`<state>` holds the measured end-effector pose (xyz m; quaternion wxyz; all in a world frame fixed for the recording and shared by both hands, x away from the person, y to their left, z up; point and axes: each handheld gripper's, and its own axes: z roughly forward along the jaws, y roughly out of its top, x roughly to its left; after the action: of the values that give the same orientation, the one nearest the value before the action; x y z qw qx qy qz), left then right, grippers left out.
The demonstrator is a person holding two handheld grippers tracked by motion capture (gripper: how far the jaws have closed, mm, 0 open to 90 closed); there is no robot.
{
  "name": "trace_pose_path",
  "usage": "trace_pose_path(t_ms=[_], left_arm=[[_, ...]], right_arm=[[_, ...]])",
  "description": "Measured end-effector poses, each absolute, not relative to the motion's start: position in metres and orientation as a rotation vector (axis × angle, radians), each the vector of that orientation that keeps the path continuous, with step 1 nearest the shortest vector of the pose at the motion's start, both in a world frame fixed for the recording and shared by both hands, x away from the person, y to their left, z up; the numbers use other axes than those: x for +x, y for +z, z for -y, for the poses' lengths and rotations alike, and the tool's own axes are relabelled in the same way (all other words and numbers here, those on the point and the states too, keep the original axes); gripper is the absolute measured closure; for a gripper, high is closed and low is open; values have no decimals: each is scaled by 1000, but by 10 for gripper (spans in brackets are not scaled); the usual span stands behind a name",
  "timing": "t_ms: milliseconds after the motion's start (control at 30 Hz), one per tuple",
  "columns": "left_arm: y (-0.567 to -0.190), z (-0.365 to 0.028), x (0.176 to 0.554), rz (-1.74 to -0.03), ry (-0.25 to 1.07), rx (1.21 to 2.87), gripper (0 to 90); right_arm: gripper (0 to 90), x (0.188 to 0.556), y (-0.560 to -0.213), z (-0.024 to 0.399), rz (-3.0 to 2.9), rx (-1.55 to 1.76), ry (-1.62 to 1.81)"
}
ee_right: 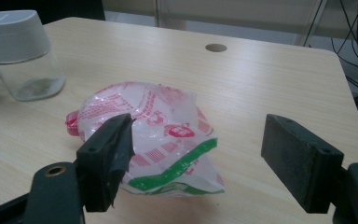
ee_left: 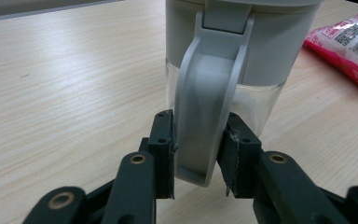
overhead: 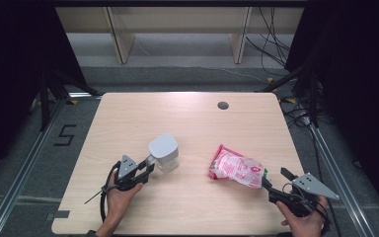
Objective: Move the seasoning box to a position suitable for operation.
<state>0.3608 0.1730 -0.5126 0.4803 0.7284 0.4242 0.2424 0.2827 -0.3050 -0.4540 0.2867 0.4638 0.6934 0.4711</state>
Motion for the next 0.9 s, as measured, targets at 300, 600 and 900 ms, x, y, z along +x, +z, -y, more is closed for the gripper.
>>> trace_pose_path(t_ms=[300, 600, 900], left_arm=[[-513, -179, 369, -1088, 616, 1740, 673], [-513, -181, 374, -1120, 641, 1726, 681], [-512, -177, 384, -1066, 690, 1778, 712]], right_arm=[[271, 283, -445, 301, -1865, 1138, 1293], [297, 284, -440, 281, -1949, 1067, 1358], [323, 284, -440, 258, -2033, 1029, 1384]])
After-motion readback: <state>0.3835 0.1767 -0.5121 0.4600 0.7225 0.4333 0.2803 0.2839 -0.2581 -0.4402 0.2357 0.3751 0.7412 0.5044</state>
